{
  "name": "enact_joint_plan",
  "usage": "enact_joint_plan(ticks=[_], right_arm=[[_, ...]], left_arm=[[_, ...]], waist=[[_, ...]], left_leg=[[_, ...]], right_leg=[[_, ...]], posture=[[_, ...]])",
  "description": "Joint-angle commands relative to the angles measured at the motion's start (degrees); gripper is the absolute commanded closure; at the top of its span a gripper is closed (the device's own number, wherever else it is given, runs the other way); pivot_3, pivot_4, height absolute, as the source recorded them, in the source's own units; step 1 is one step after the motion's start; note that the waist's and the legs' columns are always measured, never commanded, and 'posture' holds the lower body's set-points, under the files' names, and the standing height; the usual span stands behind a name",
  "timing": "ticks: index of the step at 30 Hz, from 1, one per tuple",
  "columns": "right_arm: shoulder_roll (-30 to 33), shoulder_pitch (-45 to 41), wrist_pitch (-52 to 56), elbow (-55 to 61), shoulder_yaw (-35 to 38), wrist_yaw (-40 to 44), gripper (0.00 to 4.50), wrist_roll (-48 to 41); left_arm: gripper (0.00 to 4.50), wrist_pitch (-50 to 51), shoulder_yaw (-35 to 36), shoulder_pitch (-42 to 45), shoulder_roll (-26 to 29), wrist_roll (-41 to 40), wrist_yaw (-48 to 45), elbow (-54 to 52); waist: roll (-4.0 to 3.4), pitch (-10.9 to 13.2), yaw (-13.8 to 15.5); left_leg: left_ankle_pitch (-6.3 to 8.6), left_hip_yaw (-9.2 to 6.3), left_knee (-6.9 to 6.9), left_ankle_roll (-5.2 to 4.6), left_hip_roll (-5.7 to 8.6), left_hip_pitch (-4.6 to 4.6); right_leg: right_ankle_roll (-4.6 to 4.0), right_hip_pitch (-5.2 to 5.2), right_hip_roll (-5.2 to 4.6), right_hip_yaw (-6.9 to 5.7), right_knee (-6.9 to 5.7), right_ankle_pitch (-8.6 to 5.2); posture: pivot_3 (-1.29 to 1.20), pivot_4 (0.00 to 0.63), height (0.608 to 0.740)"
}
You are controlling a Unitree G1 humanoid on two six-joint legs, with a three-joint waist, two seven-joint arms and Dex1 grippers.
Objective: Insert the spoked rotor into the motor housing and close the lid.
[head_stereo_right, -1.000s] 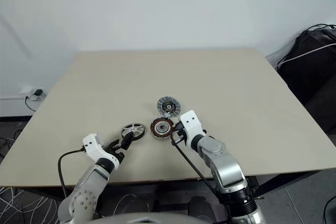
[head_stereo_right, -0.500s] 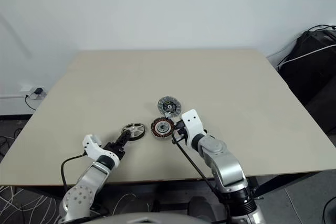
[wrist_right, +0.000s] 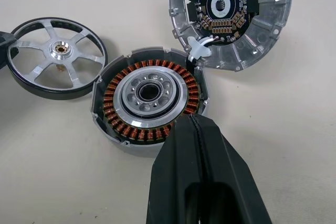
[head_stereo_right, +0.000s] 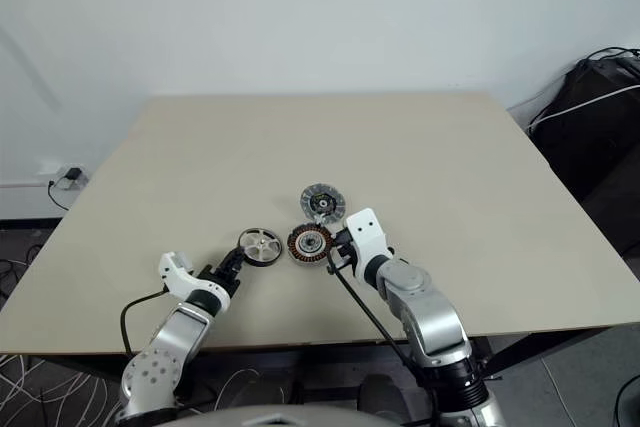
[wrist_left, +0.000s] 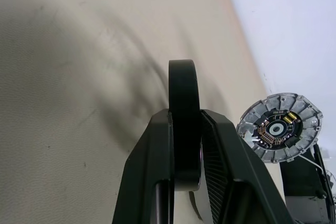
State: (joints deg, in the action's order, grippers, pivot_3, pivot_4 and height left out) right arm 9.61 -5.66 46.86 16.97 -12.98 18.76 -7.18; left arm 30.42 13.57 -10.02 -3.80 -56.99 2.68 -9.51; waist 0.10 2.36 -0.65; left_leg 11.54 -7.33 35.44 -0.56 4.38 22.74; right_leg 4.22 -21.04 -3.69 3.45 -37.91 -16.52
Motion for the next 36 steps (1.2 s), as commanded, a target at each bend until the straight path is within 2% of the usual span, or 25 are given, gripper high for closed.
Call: enact_joint_plan(ticks=[1, 7, 15, 28, 36], right_arm=[[0.0, -1.0, 0.0, 3.2, 0.8, -0.2, 4.50, -0.8], [0.8, 0.4, -0.2, 4.5, 0.2, 1.0, 4.50, -1.7], [2.2, 3.0, 0.4, 6.9, 0.2, 2.1, 4.50, -3.3], [8.1, 11.4, -1.4, 13.5, -0.3, 4.3, 4.50, -4.9], [8.0, 11.6, -1.3, 13.8, 0.6, 3.4, 4.50, -5.3]], left_arm=[[4.05, -3.5, 0.8, 0.1, -4.1, -1.3, -2.2, -1.4], [4.05, -4.9, 0.5, -0.5, -4.1, -7.7, -9.8, -4.6], [4.05, 0.6, -4.2, 1.6, -2.9, -13.3, -14.2, -2.0], [4.05, 3.3, -6.2, 7.4, -2.0, -8.3, -16.1, 8.7], [4.05, 3.7, -6.5, 8.5, -2.7, -5.4, -17.0, 13.0]], waist=[[0.01, 0.0, 0.0], [0.03, 0.0, 0.1], [0.04, 0.0, 0.0], [0.10, 0.1, 0.1], [0.20, 0.1, 0.1]], left_leg=[[0.00, 0.00, 0.00, 0.00, 0.00, 0.00], [0.01, 0.00, -0.02, -0.01, 0.00, 0.08], [0.02, 0.01, -0.01, -0.03, 0.01, 0.10], [0.03, 0.02, 0.00, -0.04, 0.01, 0.11], [0.03, 0.01, 0.02, -0.04, 0.01, 0.12]], right_leg=[[0.00, 0.00, 0.00, 0.00, 0.00, 0.00], [-0.01, -0.03, -0.02, -0.01, 0.09, 0.00], [0.00, -0.03, -0.03, -0.01, 0.11, -0.01], [0.00, -0.04, -0.02, 0.00, 0.13, -0.01], [0.01, -0.03, -0.03, 0.00, 0.13, -0.01]], posture=[[0.00, 0.000, 0.740], [0.00, 0.000, 0.740], [0.00, 0.000, 0.740], [0.00, 0.000, 0.740], [0.00, 0.000, 0.740]])
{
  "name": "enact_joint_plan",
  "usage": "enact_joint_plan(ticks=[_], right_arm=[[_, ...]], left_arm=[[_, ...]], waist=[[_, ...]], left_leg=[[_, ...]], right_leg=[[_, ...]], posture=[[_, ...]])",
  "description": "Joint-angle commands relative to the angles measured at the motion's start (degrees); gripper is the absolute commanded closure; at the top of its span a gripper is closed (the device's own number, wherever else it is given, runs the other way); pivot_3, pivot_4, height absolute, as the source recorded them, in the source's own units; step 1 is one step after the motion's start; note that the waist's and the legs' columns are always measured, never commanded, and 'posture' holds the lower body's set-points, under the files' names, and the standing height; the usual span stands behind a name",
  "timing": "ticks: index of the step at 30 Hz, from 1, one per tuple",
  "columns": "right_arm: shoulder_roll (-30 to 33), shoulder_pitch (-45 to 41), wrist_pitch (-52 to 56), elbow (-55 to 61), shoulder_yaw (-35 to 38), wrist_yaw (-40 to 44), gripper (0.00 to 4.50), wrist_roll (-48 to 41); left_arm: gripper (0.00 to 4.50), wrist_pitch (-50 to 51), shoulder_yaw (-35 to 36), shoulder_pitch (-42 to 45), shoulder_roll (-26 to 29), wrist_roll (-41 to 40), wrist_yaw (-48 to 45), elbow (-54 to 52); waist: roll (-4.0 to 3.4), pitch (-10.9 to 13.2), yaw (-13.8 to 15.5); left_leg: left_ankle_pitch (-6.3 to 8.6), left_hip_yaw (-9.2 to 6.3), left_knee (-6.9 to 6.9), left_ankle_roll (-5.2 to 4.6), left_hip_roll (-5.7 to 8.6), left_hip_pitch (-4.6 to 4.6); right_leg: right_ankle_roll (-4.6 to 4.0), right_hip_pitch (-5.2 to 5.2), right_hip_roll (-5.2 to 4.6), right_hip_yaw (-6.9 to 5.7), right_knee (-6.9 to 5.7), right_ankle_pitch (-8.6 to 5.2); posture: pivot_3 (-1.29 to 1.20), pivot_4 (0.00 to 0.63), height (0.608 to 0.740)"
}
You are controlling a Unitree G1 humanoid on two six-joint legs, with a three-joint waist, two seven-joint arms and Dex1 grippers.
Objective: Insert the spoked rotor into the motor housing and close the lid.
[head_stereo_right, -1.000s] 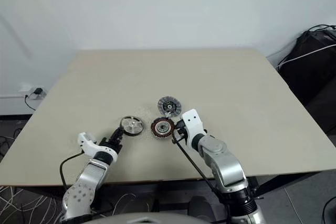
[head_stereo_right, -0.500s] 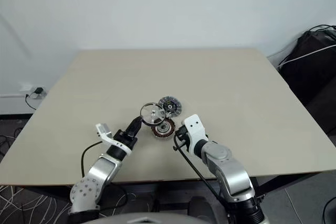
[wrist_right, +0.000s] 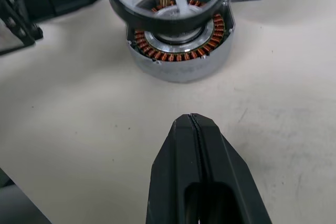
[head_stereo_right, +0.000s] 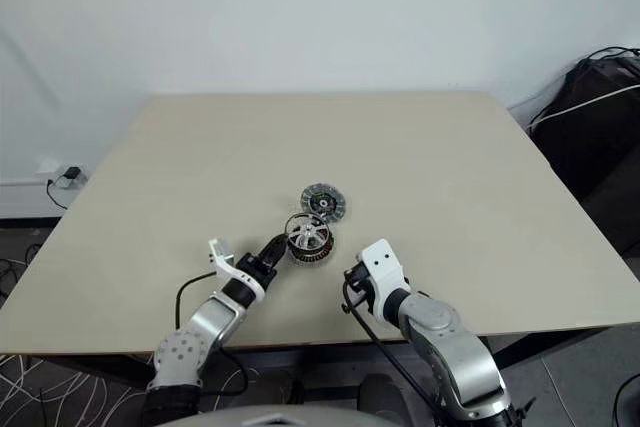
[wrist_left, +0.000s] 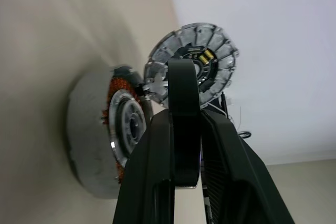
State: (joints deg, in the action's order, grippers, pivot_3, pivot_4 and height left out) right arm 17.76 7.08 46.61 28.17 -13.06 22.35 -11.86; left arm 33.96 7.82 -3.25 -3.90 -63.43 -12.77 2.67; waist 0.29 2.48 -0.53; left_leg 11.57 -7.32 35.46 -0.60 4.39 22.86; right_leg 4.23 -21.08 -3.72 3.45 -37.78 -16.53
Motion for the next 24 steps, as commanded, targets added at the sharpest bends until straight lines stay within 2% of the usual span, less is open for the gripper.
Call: enact_joint_plan(ticks=[1, 24], right_arm=[[-0.2, -1.3, -1.0, 2.6, 0.7, -0.3, 4.50, -0.7], [0.0, -1.7, -0.9, 2.9, 0.7, -0.5, 4.50, -0.7]], left_arm=[[4.05, 0.2, -0.7, 1.9, -2.8, 1.4, -1.7, 1.4], [4.05, -1.6, -0.9, 4.1, -5.4, 5.1, -3.4, 7.0]], waist=[[0.02, 0.0, 0.1], [0.07, 0.0, 0.1]], left_leg=[[0.00, 0.00, 0.00, 0.00, 0.00, 0.01], [0.00, -0.01, 0.00, 0.00, 0.00, 0.02]], right_leg=[[0.00, 0.00, 0.00, -0.01, 0.00, 0.00], [0.01, -0.01, -0.01, -0.01, 0.00, 0.01]], posture=[[0.00, 0.000, 0.740], [0.00, 0.000, 0.740]])
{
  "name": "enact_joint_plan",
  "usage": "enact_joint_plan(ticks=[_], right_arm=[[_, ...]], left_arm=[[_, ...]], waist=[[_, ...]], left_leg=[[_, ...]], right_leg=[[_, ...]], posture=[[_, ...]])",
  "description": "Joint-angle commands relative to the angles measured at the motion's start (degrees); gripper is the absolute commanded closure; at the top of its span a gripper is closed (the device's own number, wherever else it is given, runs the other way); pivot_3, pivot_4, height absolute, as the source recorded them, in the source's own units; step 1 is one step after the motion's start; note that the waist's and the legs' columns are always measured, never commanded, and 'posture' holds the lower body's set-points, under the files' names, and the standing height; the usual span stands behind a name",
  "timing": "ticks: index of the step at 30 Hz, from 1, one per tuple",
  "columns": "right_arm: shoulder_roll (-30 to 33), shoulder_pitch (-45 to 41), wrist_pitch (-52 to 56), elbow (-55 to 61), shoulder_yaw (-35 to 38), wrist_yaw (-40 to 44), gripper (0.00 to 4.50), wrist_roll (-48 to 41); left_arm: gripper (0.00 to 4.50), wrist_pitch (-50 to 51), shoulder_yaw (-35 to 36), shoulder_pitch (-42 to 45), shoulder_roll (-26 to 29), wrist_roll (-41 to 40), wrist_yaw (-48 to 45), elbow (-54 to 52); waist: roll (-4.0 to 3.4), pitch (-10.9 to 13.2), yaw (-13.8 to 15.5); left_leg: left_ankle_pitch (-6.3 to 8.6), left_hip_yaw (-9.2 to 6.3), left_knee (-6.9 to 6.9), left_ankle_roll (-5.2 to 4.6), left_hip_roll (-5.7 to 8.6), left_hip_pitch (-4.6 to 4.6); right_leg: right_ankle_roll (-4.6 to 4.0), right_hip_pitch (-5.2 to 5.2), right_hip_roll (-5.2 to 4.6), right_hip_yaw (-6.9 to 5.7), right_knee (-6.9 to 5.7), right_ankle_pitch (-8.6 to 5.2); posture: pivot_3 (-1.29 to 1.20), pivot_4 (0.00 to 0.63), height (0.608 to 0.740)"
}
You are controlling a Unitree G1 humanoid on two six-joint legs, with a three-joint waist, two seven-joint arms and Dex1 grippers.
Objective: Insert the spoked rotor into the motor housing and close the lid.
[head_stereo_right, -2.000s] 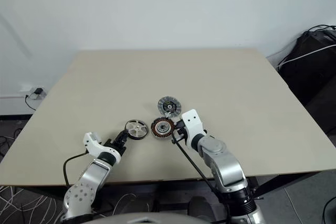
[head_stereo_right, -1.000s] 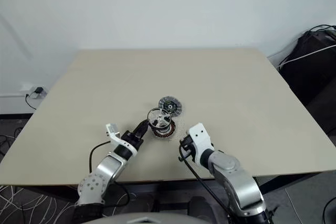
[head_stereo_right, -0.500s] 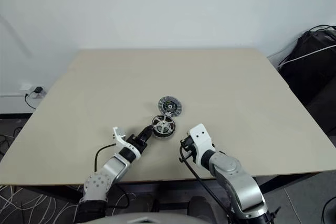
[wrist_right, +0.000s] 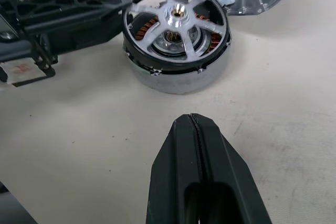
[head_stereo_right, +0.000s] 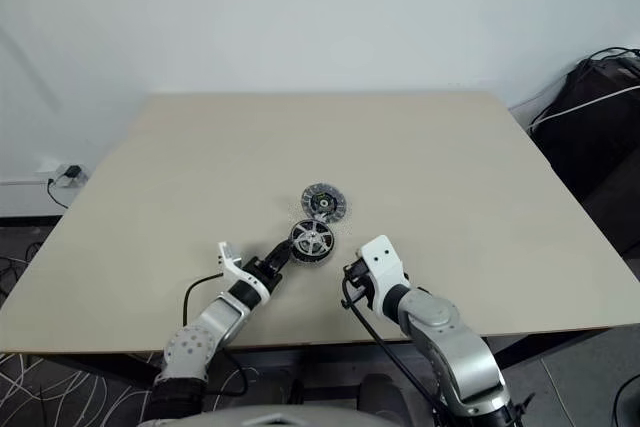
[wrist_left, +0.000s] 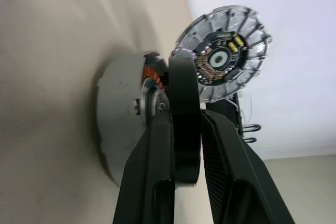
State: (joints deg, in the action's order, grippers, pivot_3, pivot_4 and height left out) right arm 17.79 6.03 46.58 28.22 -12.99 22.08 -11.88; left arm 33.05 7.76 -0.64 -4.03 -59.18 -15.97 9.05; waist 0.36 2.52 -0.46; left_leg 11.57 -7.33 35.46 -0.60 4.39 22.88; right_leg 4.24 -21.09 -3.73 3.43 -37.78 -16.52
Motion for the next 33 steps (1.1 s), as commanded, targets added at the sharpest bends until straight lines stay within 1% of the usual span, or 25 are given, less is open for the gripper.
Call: enact_joint_plan(ticks=[1, 3, 5, 7, 14, 16, 17, 22, 26, 29, 30, 32, 33], right_arm=[[0.0, -0.7, -0.9, 2.9, 0.6, -0.2, 4.50, -0.6], [-0.1, -0.7, -0.9, 2.9, 0.6, -0.3, 4.50, -0.6], [-0.1, -0.7, -0.8, 2.8, 0.6, -0.4, 4.50, -0.6], [-0.1, -0.8, -0.8, 2.8, 0.6, -0.4, 4.50, -0.7], [-0.2, -1.2, -0.9, 2.4, 0.5, -0.3, 4.50, -0.7], [-0.2, -1.3, -1.0, 2.2, 0.4, -0.2, 4.50, -0.8], [-0.2, -1.4, -1.0, 2.1, 0.4, -0.2, 4.50, -0.8], [-0.3, -1.8, -1.2, 1.6, 0.2, 0.0, 4.50, -0.7], [-0.5, -2.4, -1.6, 1.3, 0.0, 0.2, 4.50, -0.6], [-1.8, -2.9, -3.9, 0.7, 0.6, -1.1, 4.50, 0.1], [-2.4, -2.9, -6.2, 0.2, 0.7, -1.7, 4.50, 0.8], [-2.6, -3.0, -11.3, -1.2, -0.3, -3.7, 4.50, 4.1], [-2.3, -3.3, -12.8, -2.0, -1.2, -4.1, 4.50, 5.6]], left_arm=[[4.05, -0.6, -0.8, 1.6, -5.1, 1.1, -0.3, 1.0], [4.05, -0.5, -0.7, 1.7, -5.0, 1.4, -0.5, 1.3], [3.34, -0.4, -0.6, 1.8, -4.9, 1.4, -0.6, 1.4], [2.84, -0.2, -0.5, 1.7, -4.8, 1.2, -0.5, 0.9], [0.58, -0.4, 0.3, 0.0, -3.6, 1.0, -0.6, -2.3], [0.01, -0.5, 0.6, -0.5, -3.3, 1.0, -0.7, -3.3], [0.01, -0.4, 0.8, -0.6, -3.2, 0.9, -0.6, -3.7], [0.01, -1.3, 1.4, -1.6, -2.9, 1.0, -0.8, -6.3], [0.01, -3.9, -0.2, -2.0, -2.3, 4.0, -3.2, -8.5], [0.01, -9.4, -3.9, -3.2, -0.6, 11.2, -6.8, -11.2], [0.01, -11.9, -5.2, -3.7, 0.1, 14.2, -8.0, -11.7], [0.01, -18.7, -8.2, -5.2, 1.9, 21.9, -10.0, -12.3], [0.01, -23.6, -10.2, -6.2, 3.7, 27.6, -10.5, -12.3]], waist=[[0.00, 0.0, 0.0], [0.00, 0.0, 0.0], [0.00, 0.0, 0.0], [0.00, 0.0, 0.0], [-0.04, -0.1, 0.0], [-0.05, -0.1, -0.1], [-0.05, -0.1, -0.1], [0.05, 0.0, 0.0], [0.06, 0.0, 0.1], [0.06, 0.0, 0.1], [0.05, 0.0, 0.1], [0.03, 0.0, 0.1], [0.01, 0.0, 0.1]], left_leg=[[0.00, 0.00, 0.00, 0.00, 0.00, 0.00], [0.00, 0.00, 0.01, 0.00, 0.00, 0.00], [0.00, 0.00, 0.02, 0.00, 0.00, 0.00], [0.00, 0.00, 0.02, 0.00, 0.00, 0.00], [0.00, -0.03, 0.06, 0.00, 0.00, -0.09], [0.00, -0.03, 0.07, 0.00, 0.00, -0.10], [0.00, -0.03, 0.06, 0.00, 0.00, -0.10], [0.00, -0.04, 0.03, 0.00, 0.00, 0.08], [0.01, -0.02, 0.02, -0.02, 0.03, 0.08], [0.01, 0.02, 0.03, -0.02, 0.03, 0.08], [0.01, 0.02, 0.03, -0.02, 0.03, 0.08], [0.01, 0.05, 0.01, -0.02, 0.03, 0.07], [0.01, 0.06, 0.00, -0.02, 0.03, 0.07]], right_leg=[[0.00, 0.00, 0.00, 0.00, 0.00, 0.00], [0.00, 0.01, 0.00, 0.00, 0.00, 0.00], [0.01, 0.02, 0.00, 0.00, -0.01, 0.00], [0.01, 0.02, -0.01, 0.00, 0.00, 0.00], [0.03, 0.13, -0.03, -0.02, -0.03, 0.02], [0.03, 0.14, -0.12, -0.01, -0.03, 0.02], [0.03, 0.14, -0.25, -0.01, -0.03, 0.02], [0.02, -0.05, -0.23, -0.04, 0.00, 0.01], [0.02, -0.05, -0.08, -0.04, 0.02, 0.01], [0.02, -0.04, -0.07, -0.02, 0.02, 0.01], [0.01, -0.03, -0.08, -0.02, 0.03, 0.01], [0.01, -0.04, -0.08, 0.00, 0.03, 0.01], [0.00, -0.04, -0.08, 0.01, 0.04, 0.01]], posture=[[0.00, 0.000, 0.740], [0.00, 0.000, 0.740], [0.00, 0.000, 0.740], [0.00, 0.000, 0.740], [0.00, 0.000, 0.740], [0.00, 0.000, 0.740], [0.00, 0.000, 0.740], [0.00, 0.000, 0.740], [0.00, 0.000, 0.740], [0.00, 0.000, 0.740], [0.00, 0.000, 0.740], [0.00, 0.000, 0.740], [0.00, 0.000, 0.740]])
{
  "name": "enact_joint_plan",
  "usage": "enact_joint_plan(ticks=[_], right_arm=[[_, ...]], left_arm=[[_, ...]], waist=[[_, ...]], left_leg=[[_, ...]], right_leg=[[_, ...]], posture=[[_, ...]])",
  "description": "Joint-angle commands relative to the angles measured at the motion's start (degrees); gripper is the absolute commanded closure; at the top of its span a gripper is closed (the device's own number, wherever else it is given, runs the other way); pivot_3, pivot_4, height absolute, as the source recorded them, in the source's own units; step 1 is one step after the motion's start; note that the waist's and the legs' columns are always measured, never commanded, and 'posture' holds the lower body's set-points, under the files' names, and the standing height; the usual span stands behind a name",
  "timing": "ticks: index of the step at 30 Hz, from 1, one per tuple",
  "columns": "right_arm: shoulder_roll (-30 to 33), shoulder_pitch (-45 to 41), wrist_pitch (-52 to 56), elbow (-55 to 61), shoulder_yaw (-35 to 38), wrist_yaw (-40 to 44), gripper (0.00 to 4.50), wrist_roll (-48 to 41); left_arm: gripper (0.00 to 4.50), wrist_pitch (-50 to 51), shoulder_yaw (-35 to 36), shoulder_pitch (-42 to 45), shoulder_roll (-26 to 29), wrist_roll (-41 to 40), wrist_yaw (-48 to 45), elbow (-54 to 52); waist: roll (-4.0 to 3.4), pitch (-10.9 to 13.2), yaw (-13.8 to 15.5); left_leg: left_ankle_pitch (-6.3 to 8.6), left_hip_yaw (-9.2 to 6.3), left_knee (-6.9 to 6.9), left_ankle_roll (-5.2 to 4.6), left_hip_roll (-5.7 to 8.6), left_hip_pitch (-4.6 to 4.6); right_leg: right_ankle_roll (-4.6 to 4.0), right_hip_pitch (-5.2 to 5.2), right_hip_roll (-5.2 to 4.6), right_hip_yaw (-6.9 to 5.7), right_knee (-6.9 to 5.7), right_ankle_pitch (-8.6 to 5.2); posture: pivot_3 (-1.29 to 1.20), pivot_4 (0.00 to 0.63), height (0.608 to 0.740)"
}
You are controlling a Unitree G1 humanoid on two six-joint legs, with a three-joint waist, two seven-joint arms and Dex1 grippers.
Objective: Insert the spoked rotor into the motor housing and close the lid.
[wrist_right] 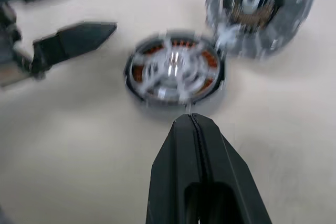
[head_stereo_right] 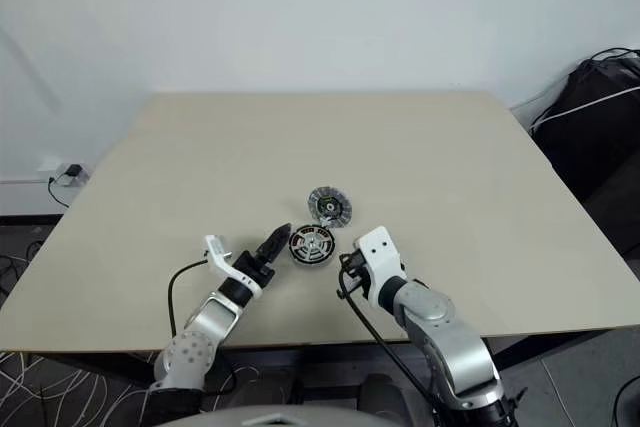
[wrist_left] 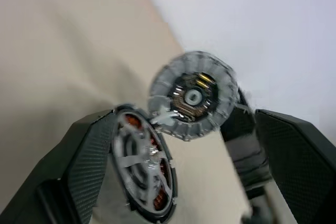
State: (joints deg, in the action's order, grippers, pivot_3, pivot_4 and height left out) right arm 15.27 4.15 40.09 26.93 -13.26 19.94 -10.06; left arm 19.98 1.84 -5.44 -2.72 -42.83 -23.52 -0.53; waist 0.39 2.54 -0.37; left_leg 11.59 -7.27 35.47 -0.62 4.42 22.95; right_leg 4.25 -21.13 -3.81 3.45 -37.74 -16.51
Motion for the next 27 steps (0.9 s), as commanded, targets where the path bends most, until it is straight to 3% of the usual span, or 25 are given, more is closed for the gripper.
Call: enact_joint_plan(ticks=[1, 2, 5, 10, 17, 20, 27], right_arm=[[0.5, -1.7, -6.9, -1.5, -1.6, -1.9, 4.50, 4.5], [0.6, -2.0, -6.9, -2.2, -2.0, -1.5, 4.50, 4.7], [0.2, -3.5, -7.8, -4.6, -2.8, 0.1, 4.50, 4.3], [-1.5, -8.7, -7.4, -10.8, -5.0, 0.8, 4.50, 5.7], [-6.1, -19.4, -5.3, -20.4, -6.4, 1.0, 4.50, 6.8], [-9.3, -24.2, -6.2, -25.4, -6.0, 1.3, 4.50, 6.3], [-11.4, -26.8, -8.7, -34.2, -7.1, 2.4, 4.50, 7.9]], left_arm=[[0.01, -14.0, -5.6, -2.3, 3.7, 15.2, -3.4, -2.5], [0.01, -16.5, -6.6, -3.0, 5.1, 18.3, -3.8, -2.3], [0.60, -23.2, -7.7, -5.7, 9.1, 23.5, -6.4, -1.6], [2.26, -30.9, -7.6, -9.6, 14.0, 28.7, -8.8, -0.3], [4.48, -33.7, -8.2, -13.2, 15.8, 29.6, -10.6, -2.1], [4.48, -33.0, -9.0, -13.8, 15.3, 29.7, -10.1, -3.8], [4.48, -31.8, -10.1, -14.9, 15.2, 29.7, -9.6, -5.6]], waist=[[-0.02, 0.0, -0.1], [-0.02, 0.0, -0.1], [-0.08, 0.0, -0.2], [-0.16, 0.0, -0.2], [-0.22, 0.1, -0.2], [-0.25, 0.1, -0.3], [-0.36, 0.0, -0.3]], left_leg=[[0.00, 0.05, -0.04, 0.00, 0.00, -0.01], [0.00, 0.07, -0.07, 0.00, 0.00, -0.03], [0.00, 0.06, -0.20, 0.00, -0.04, -0.04], [0.00, 0.06, -0.22, 0.00, -0.05, -0.04], [-0.01, 0.02, -0.22, 0.00, -0.04, -0.04], [-0.01, 0.02, -0.22, 0.00, -0.04, -0.04], [-0.01, 0.00, -0.23, -0.01, -0.01, -0.05]], right_leg=[[0.00, -0.01, 0.00, 0.04, 0.01, 0.00], [-0.01, -0.03, 0.01, 0.06, 0.02, 0.00], [-0.08, -0.10, 0.04, 0.07, 0.01, -0.03], [-0.09, -0.13, -0.17, 0.08, 0.00, -0.04], [-0.09, -0.16, -0.19, 0.04, -0.06, -0.04], [-0.09, -0.17, 0.05, 0.05, -0.09, -0.01], [-0.27, -0.16, 0.08, 0.03, -0.09, 0.22]], posture=[[0.00, 0.000, 0.740], [0.00, 0.000, 0.740], [0.00, 0.000, 0.740], [0.00, 0.000, 0.740], [0.00, 0.000, 0.740], [0.00, 0.000, 0.740], [0.00, 0.000, 0.740]])
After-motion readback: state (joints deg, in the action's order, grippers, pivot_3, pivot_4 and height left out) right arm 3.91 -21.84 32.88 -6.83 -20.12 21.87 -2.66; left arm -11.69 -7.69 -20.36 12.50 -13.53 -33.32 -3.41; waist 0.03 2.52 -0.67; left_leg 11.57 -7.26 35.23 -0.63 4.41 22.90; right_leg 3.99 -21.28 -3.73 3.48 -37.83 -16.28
